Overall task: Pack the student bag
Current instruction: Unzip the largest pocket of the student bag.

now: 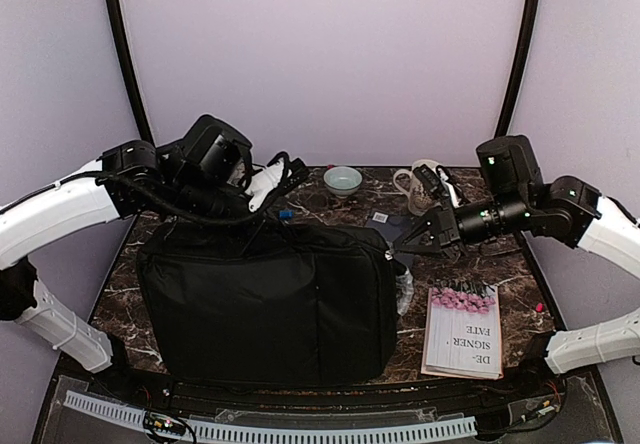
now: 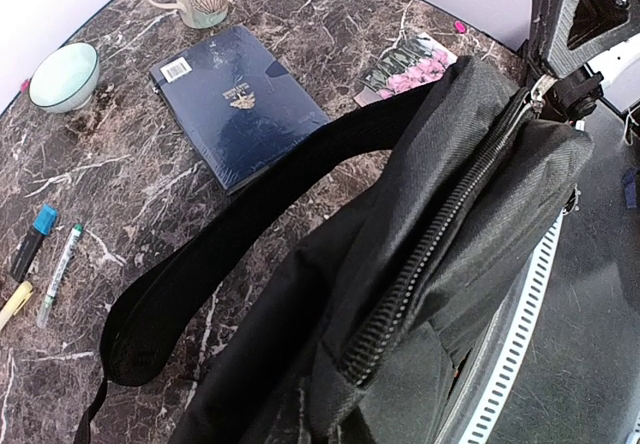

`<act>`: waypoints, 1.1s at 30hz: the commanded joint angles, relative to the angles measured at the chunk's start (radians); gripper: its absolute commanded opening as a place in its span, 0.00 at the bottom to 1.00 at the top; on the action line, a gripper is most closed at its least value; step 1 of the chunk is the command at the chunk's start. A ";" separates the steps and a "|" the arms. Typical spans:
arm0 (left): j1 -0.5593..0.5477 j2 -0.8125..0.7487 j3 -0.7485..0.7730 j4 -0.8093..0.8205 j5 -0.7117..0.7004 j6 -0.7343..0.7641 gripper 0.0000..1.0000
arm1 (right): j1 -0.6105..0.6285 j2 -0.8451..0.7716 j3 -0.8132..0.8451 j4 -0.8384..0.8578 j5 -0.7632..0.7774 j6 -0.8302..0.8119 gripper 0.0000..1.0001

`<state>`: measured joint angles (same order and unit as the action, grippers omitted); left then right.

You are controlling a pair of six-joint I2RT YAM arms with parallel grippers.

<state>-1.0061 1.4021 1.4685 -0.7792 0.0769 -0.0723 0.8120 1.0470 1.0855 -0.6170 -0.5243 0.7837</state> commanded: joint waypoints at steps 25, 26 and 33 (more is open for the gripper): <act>0.021 -0.204 -0.154 0.065 0.090 0.042 0.10 | 0.028 0.039 0.015 0.053 -0.078 -0.046 0.00; 0.021 -0.214 -0.158 0.072 0.102 0.045 0.11 | 0.033 0.044 0.025 0.053 -0.075 -0.047 0.00; 0.021 -0.244 -0.188 0.069 0.130 0.035 0.15 | 0.052 0.069 0.060 0.063 -0.056 -0.056 0.00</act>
<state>-0.9924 1.1934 1.3155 -0.6952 0.1776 -0.0341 0.8547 1.1065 1.1110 -0.5404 -0.5903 0.7486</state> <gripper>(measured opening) 0.144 0.007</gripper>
